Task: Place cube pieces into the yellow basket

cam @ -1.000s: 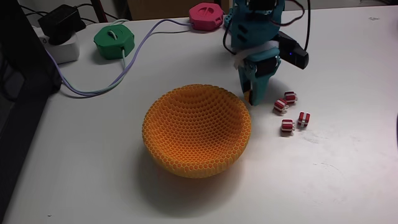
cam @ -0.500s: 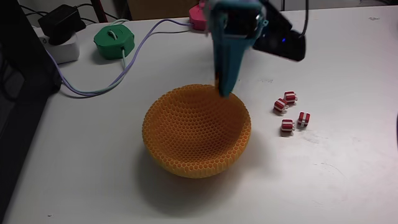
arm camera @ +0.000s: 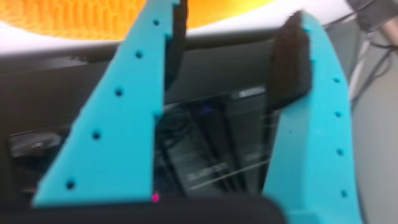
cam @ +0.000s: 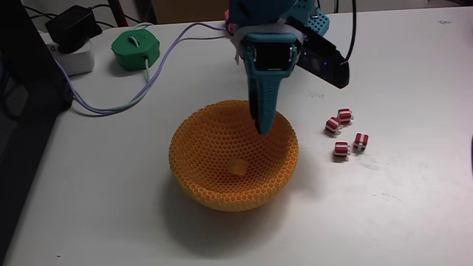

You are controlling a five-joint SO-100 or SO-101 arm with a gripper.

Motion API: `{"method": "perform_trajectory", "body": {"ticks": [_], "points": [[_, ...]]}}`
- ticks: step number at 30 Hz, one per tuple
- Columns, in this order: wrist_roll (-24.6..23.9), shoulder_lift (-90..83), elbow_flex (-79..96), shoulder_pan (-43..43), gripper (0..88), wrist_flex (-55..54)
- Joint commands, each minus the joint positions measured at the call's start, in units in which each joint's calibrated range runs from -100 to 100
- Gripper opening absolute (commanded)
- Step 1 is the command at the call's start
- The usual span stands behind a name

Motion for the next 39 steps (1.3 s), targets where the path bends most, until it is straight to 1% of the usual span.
{"method": "perform_trajectory", "body": {"ticks": [1, 5, 7, 11, 14, 17, 20, 28, 39], "points": [[-0.54, -5.62, 0.25, -0.43, 29.4, 1.57], [0.63, -12.91, 8.53, -3.5, 27.6, 3.13], [1.03, -18.88, 14.98, -7.42, 26.6, 4.0], [0.39, -27.59, 26.15, -18.04, 26.1, 4.61], [-0.44, -28.54, 31.64, -24.47, 24.5, 2.7], [-0.78, -26.93, 34.82, -27.55, 24.1, 0.87], [-0.68, -24.37, 37.32, -28.57, 24.6, -0.52], [0.49, -13.67, 37.03, -25.5, 25.1, -5.82], [1.07, -7.89, 38.86, -24.57, 24.0, -13.03]]}}
